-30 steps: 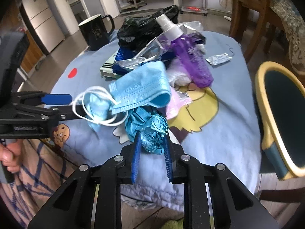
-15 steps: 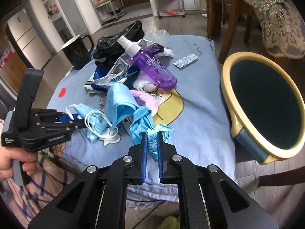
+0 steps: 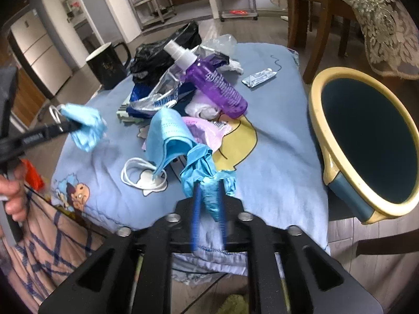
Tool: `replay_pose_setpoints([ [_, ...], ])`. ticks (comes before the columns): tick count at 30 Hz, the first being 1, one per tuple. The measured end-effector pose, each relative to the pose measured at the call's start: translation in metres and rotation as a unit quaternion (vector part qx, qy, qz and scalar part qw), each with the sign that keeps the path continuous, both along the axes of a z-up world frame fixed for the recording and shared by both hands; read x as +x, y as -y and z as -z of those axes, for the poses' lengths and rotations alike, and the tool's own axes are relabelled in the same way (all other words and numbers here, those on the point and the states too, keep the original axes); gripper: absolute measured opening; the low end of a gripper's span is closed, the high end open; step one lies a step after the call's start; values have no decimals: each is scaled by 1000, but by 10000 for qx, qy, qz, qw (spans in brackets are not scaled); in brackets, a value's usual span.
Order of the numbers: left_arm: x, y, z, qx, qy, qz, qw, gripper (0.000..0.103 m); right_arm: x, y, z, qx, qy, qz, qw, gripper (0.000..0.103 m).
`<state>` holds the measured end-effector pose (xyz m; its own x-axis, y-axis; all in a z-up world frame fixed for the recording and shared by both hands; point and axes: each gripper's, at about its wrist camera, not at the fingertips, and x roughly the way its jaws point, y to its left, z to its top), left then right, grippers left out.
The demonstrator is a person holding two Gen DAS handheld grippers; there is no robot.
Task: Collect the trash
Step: 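Carry the glove and mask to the teal bin and release both inside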
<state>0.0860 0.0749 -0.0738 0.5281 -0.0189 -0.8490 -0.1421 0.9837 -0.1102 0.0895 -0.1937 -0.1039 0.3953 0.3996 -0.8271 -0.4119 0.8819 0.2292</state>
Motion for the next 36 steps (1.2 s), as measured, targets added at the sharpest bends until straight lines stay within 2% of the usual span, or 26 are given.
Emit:
replay_pose_setpoints([
  [1, -5, 1, -4, -6, 39, 15, 10000, 6, 1, -1, 2, -20, 8, -7, 10000, 39],
  [2, -10, 2, -7, -21, 68, 34, 10000, 6, 2, -3, 4, -55, 3, -8, 10000, 47],
  [4, -8, 6, -8, -61, 120, 66, 9999, 6, 3, -4, 8, -100, 18, 1, 9999, 47],
  [6, -8, 8, -9, -93, 160, 80, 9998, 6, 5, -3, 9, -137, 62, 46, 9999, 38],
  [7, -8, 8, -10, -97, 173, 79, 9998, 6, 6, -2, 9, -164, 65, 82, 9998, 29],
  [8, -8, 9, -11, -104, 186, 76, 9997, 6, 7, 0, 9, -142, 34, 118, 9998, 24],
  [11, -8, 11, -16, -164, 280, 59, 9995, 6, 7, 7, 5, -66, 45, 180, 9998, 17],
  [17, -8, 20, -31, -250, 519, 141, 9982, 6, 0, 28, -17, 220, 209, 350, 9989, 16],
  [23, -5, 39, -43, -398, 653, 436, 9961, 6, -4, 52, -44, 602, 457, 608, 9953, 16],
  [30, 6, 82, -60, -407, 854, 1043, 9900, 6, -9, 90, -80, 771, 1000, 1014, 9868, 16],
  [36, 22, 133, -71, -402, 949, 1716, 9798, 6, -8, 118, -98, 801, 1319, 1456, 9772, 16],
])
